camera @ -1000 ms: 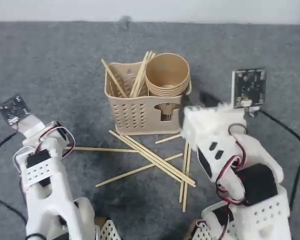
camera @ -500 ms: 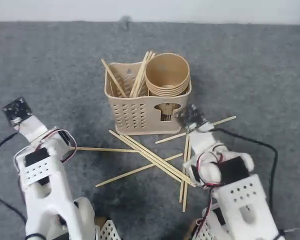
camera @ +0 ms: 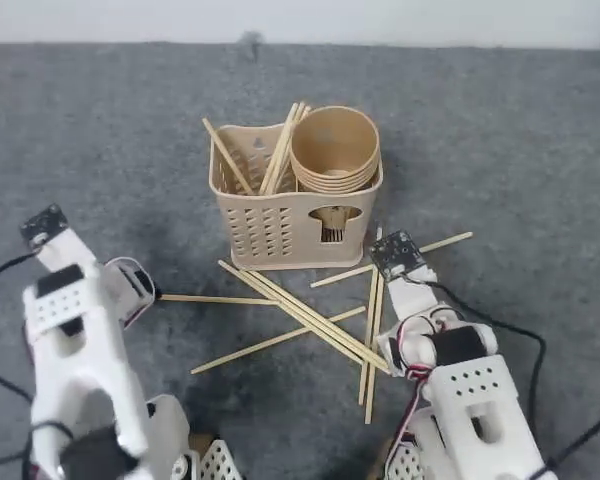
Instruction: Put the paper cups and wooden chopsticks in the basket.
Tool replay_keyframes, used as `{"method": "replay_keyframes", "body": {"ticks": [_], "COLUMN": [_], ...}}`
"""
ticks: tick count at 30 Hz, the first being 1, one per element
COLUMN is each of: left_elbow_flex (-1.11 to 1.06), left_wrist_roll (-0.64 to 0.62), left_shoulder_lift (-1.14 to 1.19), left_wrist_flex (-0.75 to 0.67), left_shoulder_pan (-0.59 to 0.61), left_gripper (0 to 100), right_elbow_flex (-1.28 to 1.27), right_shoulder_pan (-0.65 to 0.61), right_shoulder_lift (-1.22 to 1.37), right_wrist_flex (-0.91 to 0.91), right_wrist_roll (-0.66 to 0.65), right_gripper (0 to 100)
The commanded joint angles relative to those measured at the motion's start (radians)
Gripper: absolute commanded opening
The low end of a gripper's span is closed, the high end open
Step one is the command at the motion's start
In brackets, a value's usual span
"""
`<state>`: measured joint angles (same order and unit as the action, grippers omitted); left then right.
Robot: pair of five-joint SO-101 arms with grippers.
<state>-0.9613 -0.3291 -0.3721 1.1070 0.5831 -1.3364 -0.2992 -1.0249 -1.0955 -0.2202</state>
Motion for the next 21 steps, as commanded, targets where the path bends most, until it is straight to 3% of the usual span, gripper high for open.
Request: {"method": "replay_keyframes", "body": {"ticks": [1, 18, 21], "left_elbow_flex": [0.119, 0.309, 0.332], "left_wrist_roll": [-0.052, -0.109, -0.104], "left_shoulder_lift": [0.109, 0.503, 0.512], "left_wrist_flex": [0.011, 0.015, 0.034], "left_shoulder_pan": [-0.005, -0.009, -0.009], "left_gripper": [18, 17, 9], "right_elbow_flex": [0.005, 0.005, 0.003], "right_shoulder_pan": [0.013, 0.019, 0.021], "right_shoulder_lift": [-0.018, -0.019, -0.021], "right_wrist_flex": [0.024, 0.021, 0.021], "right_wrist_roll": [-0.015, -0.015, -0.015], "right_gripper": [16.2, 16.2, 16.2]}}
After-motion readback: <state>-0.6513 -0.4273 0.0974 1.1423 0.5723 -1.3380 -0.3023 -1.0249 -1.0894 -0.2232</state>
